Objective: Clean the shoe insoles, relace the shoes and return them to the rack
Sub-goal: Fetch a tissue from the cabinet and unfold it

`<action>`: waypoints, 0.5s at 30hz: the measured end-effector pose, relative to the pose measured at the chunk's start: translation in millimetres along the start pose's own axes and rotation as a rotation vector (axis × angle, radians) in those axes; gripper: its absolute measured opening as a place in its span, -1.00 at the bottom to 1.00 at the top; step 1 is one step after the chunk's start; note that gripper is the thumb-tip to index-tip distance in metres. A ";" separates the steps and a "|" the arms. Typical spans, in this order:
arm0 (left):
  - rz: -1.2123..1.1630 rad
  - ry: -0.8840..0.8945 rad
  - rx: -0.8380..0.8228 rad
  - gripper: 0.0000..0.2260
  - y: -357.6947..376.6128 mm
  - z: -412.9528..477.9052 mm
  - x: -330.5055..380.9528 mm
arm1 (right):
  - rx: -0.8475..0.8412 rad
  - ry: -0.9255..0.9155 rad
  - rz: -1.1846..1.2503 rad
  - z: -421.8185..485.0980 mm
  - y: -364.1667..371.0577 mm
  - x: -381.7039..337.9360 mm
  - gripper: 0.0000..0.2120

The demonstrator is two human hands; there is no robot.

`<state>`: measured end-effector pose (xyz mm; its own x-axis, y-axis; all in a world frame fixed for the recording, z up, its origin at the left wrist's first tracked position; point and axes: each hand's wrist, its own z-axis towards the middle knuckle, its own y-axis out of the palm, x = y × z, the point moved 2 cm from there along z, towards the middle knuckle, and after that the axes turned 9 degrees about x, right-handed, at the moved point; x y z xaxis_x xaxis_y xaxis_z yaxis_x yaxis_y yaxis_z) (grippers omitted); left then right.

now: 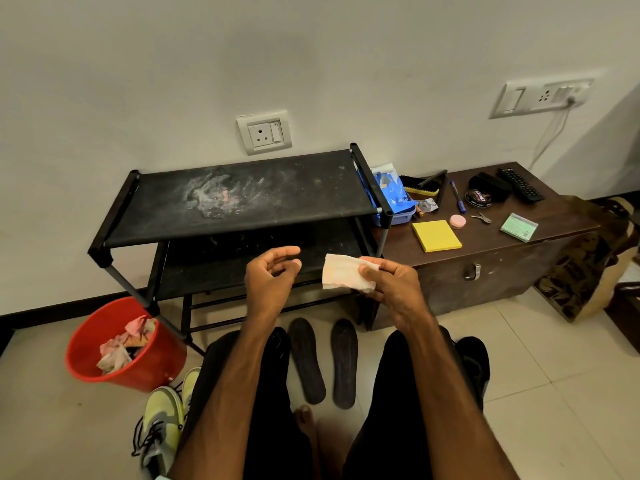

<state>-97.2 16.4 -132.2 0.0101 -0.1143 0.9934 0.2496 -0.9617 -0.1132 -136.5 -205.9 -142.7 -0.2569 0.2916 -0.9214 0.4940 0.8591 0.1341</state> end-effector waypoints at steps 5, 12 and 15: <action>0.047 0.112 -0.020 -0.82 13.6 -9.4 5.8 | 0.011 -0.041 -0.010 -5.0 4.2 -2.8 -0.81; 0.193 0.310 0.043 -0.74 29.5 -20.7 4.5 | 0.037 -0.151 -0.016 -9.3 8.7 -2.3 -0.82; 0.211 0.387 -0.012 -0.82 39.3 -26.2 3.6 | 0.016 -0.188 -0.030 -10.4 10.7 -2.1 -0.82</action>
<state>-112.8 -28.3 -133.5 -0.3042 -0.3911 0.8686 0.2694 -0.9099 -0.3154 -139.3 -193.0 -135.5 -0.1126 0.1813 -0.9770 0.5019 0.8589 0.1015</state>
